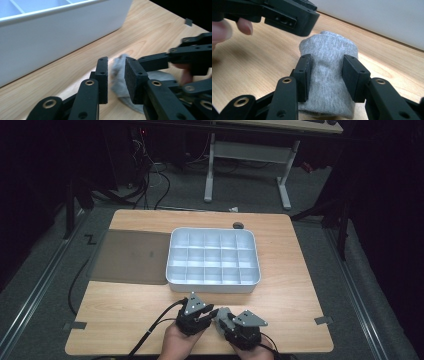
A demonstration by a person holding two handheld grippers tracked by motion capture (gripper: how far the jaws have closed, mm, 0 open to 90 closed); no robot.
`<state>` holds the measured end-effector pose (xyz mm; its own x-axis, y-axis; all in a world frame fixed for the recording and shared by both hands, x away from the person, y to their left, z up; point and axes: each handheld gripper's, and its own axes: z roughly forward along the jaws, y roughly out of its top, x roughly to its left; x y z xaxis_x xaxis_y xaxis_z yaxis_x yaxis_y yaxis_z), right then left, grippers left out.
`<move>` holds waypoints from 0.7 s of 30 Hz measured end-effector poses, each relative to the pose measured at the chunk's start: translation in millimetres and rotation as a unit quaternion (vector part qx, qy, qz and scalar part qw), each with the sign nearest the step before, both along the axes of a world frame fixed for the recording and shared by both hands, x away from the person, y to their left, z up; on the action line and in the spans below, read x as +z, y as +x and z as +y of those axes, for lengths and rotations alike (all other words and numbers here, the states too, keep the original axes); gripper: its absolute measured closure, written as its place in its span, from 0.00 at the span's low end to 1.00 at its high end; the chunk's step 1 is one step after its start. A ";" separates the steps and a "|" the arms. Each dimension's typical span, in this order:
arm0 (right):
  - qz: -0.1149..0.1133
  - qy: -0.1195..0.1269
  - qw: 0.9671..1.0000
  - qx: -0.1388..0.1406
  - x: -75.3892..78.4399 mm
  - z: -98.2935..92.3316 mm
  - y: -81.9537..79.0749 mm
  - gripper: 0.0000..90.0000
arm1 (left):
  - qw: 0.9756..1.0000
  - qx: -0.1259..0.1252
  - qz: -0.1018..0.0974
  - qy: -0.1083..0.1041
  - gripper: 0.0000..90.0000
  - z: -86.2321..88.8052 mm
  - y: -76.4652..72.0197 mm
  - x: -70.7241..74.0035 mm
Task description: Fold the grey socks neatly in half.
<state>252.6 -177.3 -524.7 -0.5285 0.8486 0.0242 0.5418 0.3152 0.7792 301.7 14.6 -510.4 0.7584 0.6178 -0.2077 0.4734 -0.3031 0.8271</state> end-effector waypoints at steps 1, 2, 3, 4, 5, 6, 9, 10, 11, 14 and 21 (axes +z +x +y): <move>0.001 0.000 1.000 -0.002 -0.3 0.8 0.7 0.67 | 1.000 -0.001 0.001 0.000 0.82 -1.3 0.8 -0.9; -0.002 0.000 1.000 0.001 -0.5 1.2 1.5 0.67 | 1.000 -0.003 0.006 0.002 0.82 -3.5 2.7 -2.9; -0.002 -0.001 1.000 0.000 -0.7 1.9 1.8 0.67 | 1.000 -0.003 0.008 0.005 0.82 -4.9 3.9 -4.2; -0.003 0.000 1.000 0.000 -0.8 2.4 1.8 0.67 | 1.000 -0.006 0.007 0.011 0.82 -7.6 6.2 -6.8; -0.004 -0.001 1.000 0.000 -1.0 2.6 1.7 0.67 | 1.000 -0.009 0.008 0.013 0.82 -8.8 7.8 -8.2; -0.005 -0.001 1.000 0.001 -1.0 2.2 1.7 0.67 | 1.000 -0.009 0.010 0.014 0.82 -9.5 9.2 -8.9; -0.006 0.004 1.000 0.002 0.5 0.2 1.6 0.62 | 1.000 -0.008 0.008 0.016 0.83 -10.3 10.6 -8.6; -0.006 0.009 1.000 0.001 1.9 -2.1 0.8 0.58 | 1.000 -0.008 0.006 0.018 0.83 -10.8 10.5 -8.3; -0.005 0.014 1.000 0.000 2.9 -3.9 -0.1 0.56 | 1.000 -0.008 0.006 0.019 0.83 -11.0 10.2 -7.9; -0.007 0.021 1.000 -0.002 5.3 -10.4 -5.1 0.54 | 1.000 -0.007 0.003 0.020 0.83 -12.2 9.7 -7.8; -0.006 0.022 1.000 0.000 6.4 -23.2 -19.1 0.79 | 1.000 -0.006 0.002 0.019 0.82 -13.9 9.8 -8.3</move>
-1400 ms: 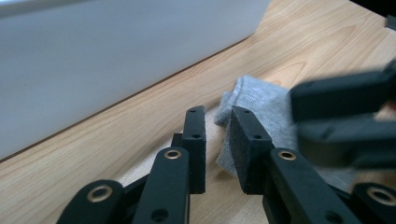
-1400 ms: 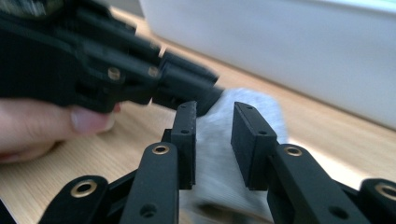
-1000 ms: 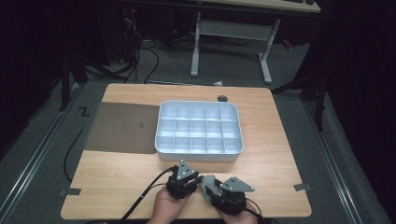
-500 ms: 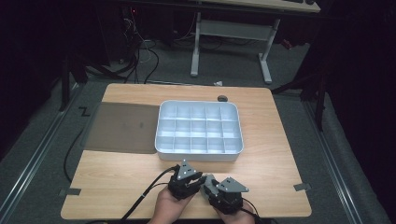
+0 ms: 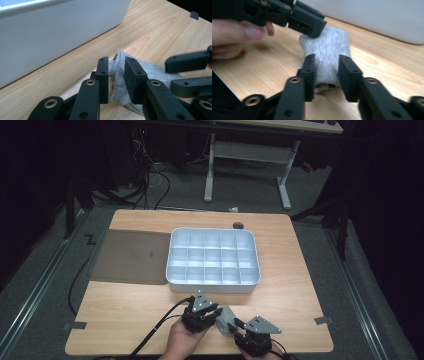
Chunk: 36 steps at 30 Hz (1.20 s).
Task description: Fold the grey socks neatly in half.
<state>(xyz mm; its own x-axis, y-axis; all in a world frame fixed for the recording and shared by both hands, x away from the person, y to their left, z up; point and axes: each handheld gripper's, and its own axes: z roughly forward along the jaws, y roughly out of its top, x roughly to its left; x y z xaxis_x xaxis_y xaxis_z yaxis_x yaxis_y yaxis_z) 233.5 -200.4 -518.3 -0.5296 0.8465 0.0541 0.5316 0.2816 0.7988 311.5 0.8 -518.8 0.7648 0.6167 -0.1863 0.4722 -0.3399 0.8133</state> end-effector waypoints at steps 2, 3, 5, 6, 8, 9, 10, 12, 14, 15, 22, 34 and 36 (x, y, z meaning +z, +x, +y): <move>0.003 -0.008 1.000 0.001 -2.5 2.8 2.4 0.82 | 1.000 0.004 0.002 -0.002 0.82 -0.4 1.6 0.1; 0.004 -0.014 1.000 -0.001 -4.0 4.8 4.1 0.82 | 1.000 0.006 0.001 -0.002 0.82 -0.4 3.2 0.1; 0.003 -0.022 1.000 -0.002 -6.4 8.3 8.4 0.82 | 1.000 0.014 0.003 -0.002 0.81 0.6 7.6 0.3; 0.003 -0.026 1.000 -0.006 -6.5 10.4 11.2 0.82 | 1.000 0.017 0.004 -0.002 0.78 1.9 9.7 0.8; 0.002 -0.034 0.999 -0.006 -5.8 13.3 15.8 0.82 | 1.000 0.024 0.002 0.001 0.74 5.0 11.8 2.4; 0.004 -0.040 0.999 -0.006 -5.1 14.8 18.3 0.81 | 1.000 0.027 0.001 0.002 0.72 6.8 11.3 3.9; 0.004 -0.044 0.999 -0.007 -4.8 16.5 20.7 0.81 | 1.000 0.031 -0.002 0.000 0.70 7.9 9.5 5.3; 0.003 -0.049 0.999 -0.007 -4.6 18.9 25.1 0.81 | 0.999 0.032 -0.008 -0.002 0.68 8.7 5.1 6.9; 0.001 -0.052 0.999 -0.007 -5.1 21.5 27.9 0.81 | 0.999 0.030 -0.014 0.001 0.68 6.8 0.9 6.5; 0.000 -0.051 0.999 -0.007 -5.3 22.7 28.6 0.81 | 0.999 0.032 -0.016 0.007 0.68 4.9 0.5 4.6; 0.000 -0.046 0.999 0.007 -5.5 25.4 30.5 0.74 | 0.999 0.033 -0.006 0.023 0.74 3.1 3.5 -4.1; 0.062 0.033 0.997 0.017 19.1 -11.5 49.9 0.61 | 0.999 0.024 0.003 0.025 0.74 4.8 5.8 -7.0; 0.067 0.028 0.997 0.022 20.3 -12.4 59.4 0.61 | 0.999 0.023 0.004 0.024 0.74 4.8 6.2 -7.2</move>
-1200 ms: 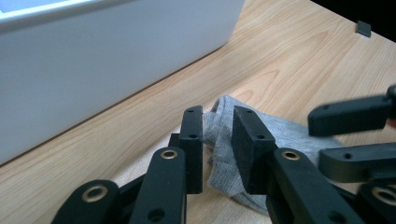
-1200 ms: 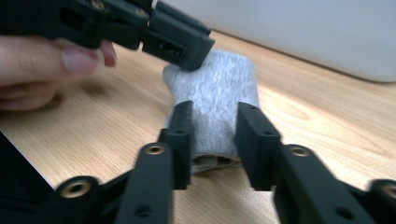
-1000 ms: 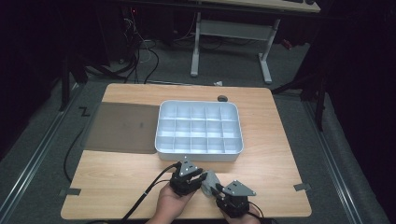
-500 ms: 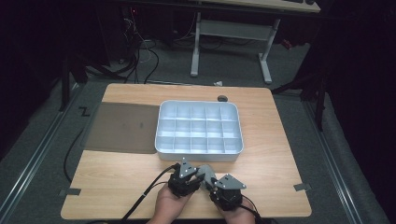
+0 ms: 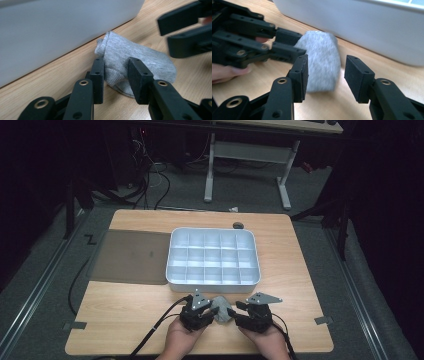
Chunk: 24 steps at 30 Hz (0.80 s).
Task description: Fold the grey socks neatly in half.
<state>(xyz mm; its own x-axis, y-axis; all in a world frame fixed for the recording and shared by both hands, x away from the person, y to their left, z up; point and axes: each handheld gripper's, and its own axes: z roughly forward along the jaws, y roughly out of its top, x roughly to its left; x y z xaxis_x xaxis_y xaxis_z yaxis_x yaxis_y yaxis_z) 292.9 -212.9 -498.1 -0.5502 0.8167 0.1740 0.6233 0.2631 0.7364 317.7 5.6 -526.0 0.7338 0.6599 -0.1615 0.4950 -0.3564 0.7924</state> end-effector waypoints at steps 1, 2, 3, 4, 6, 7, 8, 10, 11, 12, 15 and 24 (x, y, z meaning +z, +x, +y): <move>0.004 -0.002 1.000 0.004 -0.4 0.7 3.5 0.61 | 1.000 0.000 0.000 -0.001 0.74 -0.1 0.2 -0.2; 0.015 -0.006 1.000 0.007 -1.4 2.3 9.0 0.60 | 1.000 -0.001 0.000 -0.001 0.74 -0.1 0.3 -0.4; 0.023 -0.005 1.000 0.010 -2.4 3.3 12.2 0.59 | 1.000 -0.002 0.001 0.000 0.74 -0.1 0.4 -0.6; 0.042 -0.003 0.999 0.020 -5.1 5.3 17.7 0.57 | 1.000 -0.003 0.001 0.000 0.75 -0.1 0.4 -0.7; 0.062 -0.001 0.998 0.031 -8.1 6.2 22.4 0.56 | 1.000 -0.006 0.001 0.004 0.75 0.2 0.5 -0.9; 0.071 0.004 0.997 0.035 -8.8 6.1 23.9 0.56 | 1.000 -0.009 0.001 0.005 0.76 0.6 0.6 -1.0; 0.085 0.010 0.995 0.044 -9.7 5.3 27.4 0.55 | 1.000 -0.010 0.002 0.006 0.77 0.8 0.8 -1.1; 0.101 0.010 0.994 0.050 -10.5 5.1 31.5 0.54 | 1.000 -0.012 0.003 0.007 0.77 1.2 0.8 -1.0; 0.106 0.008 0.993 0.054 -10.9 5.2 33.3 0.54 | 1.000 -0.014 0.004 0.008 0.78 1.6 0.9 -0.8; 0.114 0.009 0.992 0.058 -11.4 5.2 35.6 0.54 | 1.000 -0.015 0.004 0.007 0.78 1.8 0.9 -1.0; 0.128 -0.004 0.989 0.068 -13.2 8.7 38.2 0.53 | 1.000 -0.022 0.004 0.010 0.78 3.7 1.1 -1.2; 0.155 -0.022 0.984 0.081 -11.7 17.3 49.4 0.48 | 1.000 -0.027 0.006 0.008 0.79 9.0 4.3 -2.2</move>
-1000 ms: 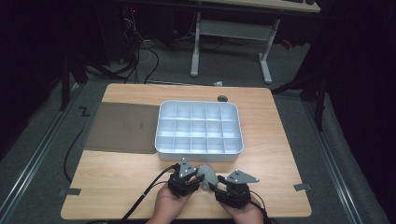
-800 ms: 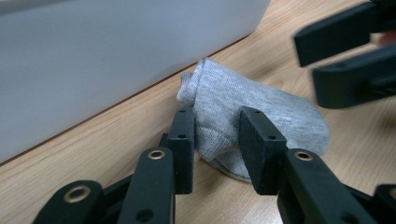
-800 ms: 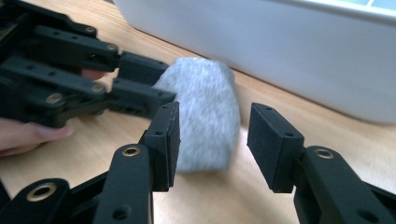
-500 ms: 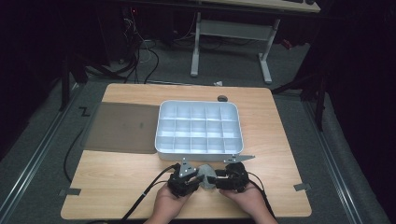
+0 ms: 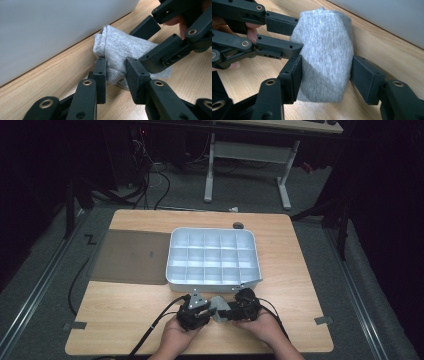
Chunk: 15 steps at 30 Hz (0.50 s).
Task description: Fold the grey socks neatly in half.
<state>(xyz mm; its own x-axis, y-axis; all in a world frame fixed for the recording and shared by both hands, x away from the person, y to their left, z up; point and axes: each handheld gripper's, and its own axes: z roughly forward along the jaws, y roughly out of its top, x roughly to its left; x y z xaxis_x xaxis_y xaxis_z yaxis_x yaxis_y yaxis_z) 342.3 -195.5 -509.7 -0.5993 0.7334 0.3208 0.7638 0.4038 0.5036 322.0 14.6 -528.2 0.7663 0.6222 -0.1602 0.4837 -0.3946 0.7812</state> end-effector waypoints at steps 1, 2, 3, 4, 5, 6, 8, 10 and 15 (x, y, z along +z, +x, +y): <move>0.003 -0.002 1.000 0.002 0.5 0.5 1.3 0.47 | 1.000 -0.001 0.000 0.000 0.79 0.2 0.4 -0.2; 0.007 -0.006 1.000 0.006 1.3 2.2 3.2 0.46 | 1.000 -0.001 -0.001 0.000 0.79 0.4 0.7 -0.4; 0.009 -0.008 1.000 0.009 1.7 3.1 4.2 0.47 | 1.000 -0.002 0.000 0.001 0.79 0.8 1.2 -0.8; 0.009 -0.011 1.000 0.015 2.0 4.4 6.3 0.48 | 1.000 -0.003 0.001 0.001 0.79 1.2 1.5 -1.1; 0.012 -0.014 1.000 0.020 2.5 5.0 7.6 0.49 | 1.000 -0.004 0.001 0.001 0.79 1.6 2.0 -1.5; 0.018 -0.016 0.999 0.026 3.3 6.1 9.4 0.50 | 1.000 -0.005 0.002 0.000 0.79 1.6 2.1 -1.6; 0.027 -0.023 0.999 0.038 4.7 7.8 13.1 0.52 | 1.000 -0.009 0.002 0.000 0.80 1.9 2.7 -1.8; 0.031 -0.031 0.998 0.047 5.7 9.4 15.1 0.55 | 1.000 -0.011 0.003 0.001 0.80 2.2 3.2 -2.2; 0.038 -0.051 0.996 0.064 9.2 16.5 14.4 0.69 | 1.000 -0.009 -0.003 0.002 0.78 5.5 1.0 -1.1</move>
